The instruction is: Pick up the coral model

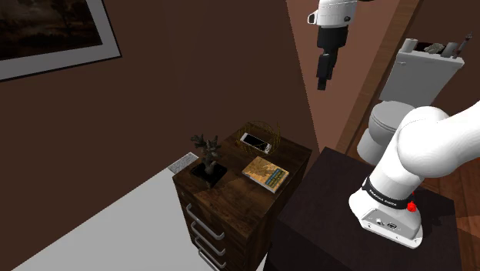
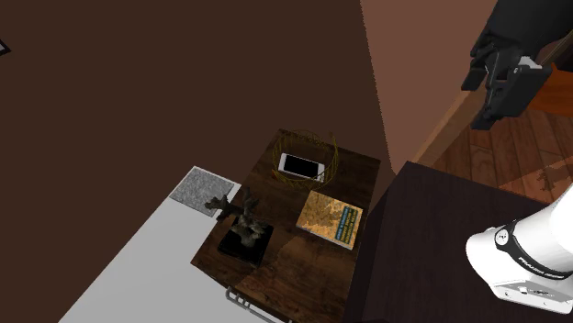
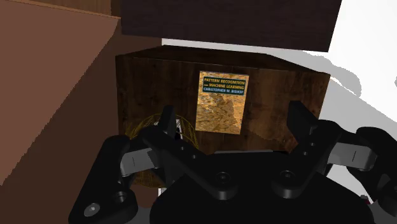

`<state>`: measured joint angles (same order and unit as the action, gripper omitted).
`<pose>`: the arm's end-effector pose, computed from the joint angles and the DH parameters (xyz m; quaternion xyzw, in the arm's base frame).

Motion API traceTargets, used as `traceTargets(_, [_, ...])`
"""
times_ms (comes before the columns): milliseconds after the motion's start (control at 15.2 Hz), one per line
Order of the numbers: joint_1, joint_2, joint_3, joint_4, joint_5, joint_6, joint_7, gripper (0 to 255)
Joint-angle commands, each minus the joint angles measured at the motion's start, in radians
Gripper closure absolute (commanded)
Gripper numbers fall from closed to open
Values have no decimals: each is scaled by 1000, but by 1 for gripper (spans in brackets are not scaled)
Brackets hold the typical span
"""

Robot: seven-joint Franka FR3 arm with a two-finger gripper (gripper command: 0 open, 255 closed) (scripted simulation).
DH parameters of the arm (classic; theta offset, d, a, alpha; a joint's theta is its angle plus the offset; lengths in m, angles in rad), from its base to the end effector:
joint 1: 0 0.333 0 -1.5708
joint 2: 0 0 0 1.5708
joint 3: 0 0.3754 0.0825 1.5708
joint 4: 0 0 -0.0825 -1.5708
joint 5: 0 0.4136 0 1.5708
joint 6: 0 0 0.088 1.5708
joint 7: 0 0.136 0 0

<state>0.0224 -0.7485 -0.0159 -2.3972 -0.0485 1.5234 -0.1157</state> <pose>0.2942 -0.0062 0.5684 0.9958 0.0638 -0.0635 0.0155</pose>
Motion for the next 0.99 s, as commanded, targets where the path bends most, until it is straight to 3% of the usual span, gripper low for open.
traceTargets(0, [0,0,0,0,0,0,0,0])
traceTargets(924, [53,515,83,176,-8,313,38,0])
